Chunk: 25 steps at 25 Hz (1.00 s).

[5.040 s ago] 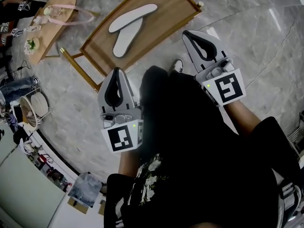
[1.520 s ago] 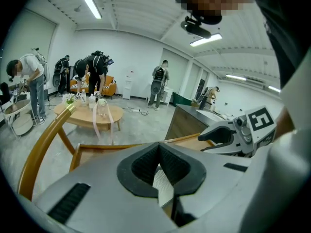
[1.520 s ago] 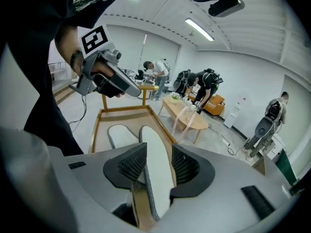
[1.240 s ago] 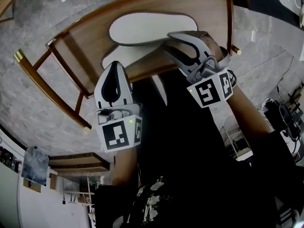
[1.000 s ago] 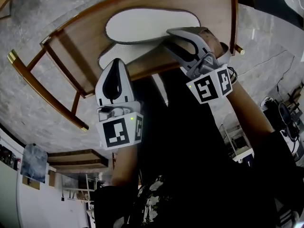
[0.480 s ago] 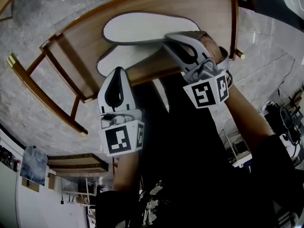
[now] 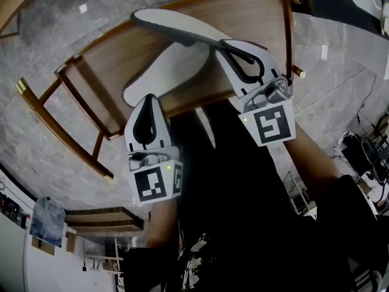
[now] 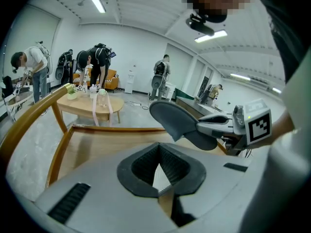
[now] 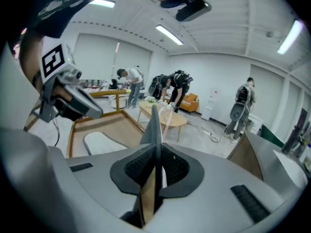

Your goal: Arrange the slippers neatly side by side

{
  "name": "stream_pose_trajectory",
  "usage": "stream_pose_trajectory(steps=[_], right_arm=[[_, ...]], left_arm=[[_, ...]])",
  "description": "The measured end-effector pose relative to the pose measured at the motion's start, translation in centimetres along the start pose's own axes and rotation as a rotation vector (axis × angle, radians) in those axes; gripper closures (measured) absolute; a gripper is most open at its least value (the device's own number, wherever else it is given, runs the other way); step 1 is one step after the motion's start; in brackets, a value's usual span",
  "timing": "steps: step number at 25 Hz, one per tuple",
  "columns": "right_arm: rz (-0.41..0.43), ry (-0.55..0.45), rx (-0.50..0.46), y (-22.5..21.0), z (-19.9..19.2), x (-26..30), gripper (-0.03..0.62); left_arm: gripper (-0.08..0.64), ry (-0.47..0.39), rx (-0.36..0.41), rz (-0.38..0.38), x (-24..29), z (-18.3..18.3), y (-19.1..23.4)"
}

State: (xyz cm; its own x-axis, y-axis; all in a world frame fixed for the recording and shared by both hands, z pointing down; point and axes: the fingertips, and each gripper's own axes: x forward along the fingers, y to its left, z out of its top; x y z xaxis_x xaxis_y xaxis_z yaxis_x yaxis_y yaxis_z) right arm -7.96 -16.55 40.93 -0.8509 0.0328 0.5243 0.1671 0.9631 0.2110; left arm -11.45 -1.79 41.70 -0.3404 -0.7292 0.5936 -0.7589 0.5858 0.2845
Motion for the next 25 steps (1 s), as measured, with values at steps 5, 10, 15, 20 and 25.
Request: stream_pose_trajectory(steps=[5, 10, 15, 20, 25], right_arm=[[-0.092, 0.026, 0.269, -2.6, -1.3, -1.7, 0.561], [-0.136, 0.005, 0.493, -3.8, -3.0, -2.9, 0.561], [-0.154, 0.013, 0.751, -3.5, -5.7, -3.8, 0.561], [-0.144, 0.049, 0.833, -2.6, -7.7, -4.1, 0.561], [-0.134, 0.066, 0.859, -2.0, -9.0, -4.4, 0.563]], left_arm=[[0.559, -0.002, 0.011, -0.023, 0.8, 0.2, -0.9], [0.558, -0.006, 0.018, -0.045, 1.6, 0.6, -1.9], [0.558, -0.002, 0.023, -0.056, 1.9, 0.4, -2.7], [0.558, 0.002, 0.020, -0.054, 1.9, 0.1, -3.0], [0.558, 0.006, 0.014, -0.050, 1.8, -0.3, -3.1]])
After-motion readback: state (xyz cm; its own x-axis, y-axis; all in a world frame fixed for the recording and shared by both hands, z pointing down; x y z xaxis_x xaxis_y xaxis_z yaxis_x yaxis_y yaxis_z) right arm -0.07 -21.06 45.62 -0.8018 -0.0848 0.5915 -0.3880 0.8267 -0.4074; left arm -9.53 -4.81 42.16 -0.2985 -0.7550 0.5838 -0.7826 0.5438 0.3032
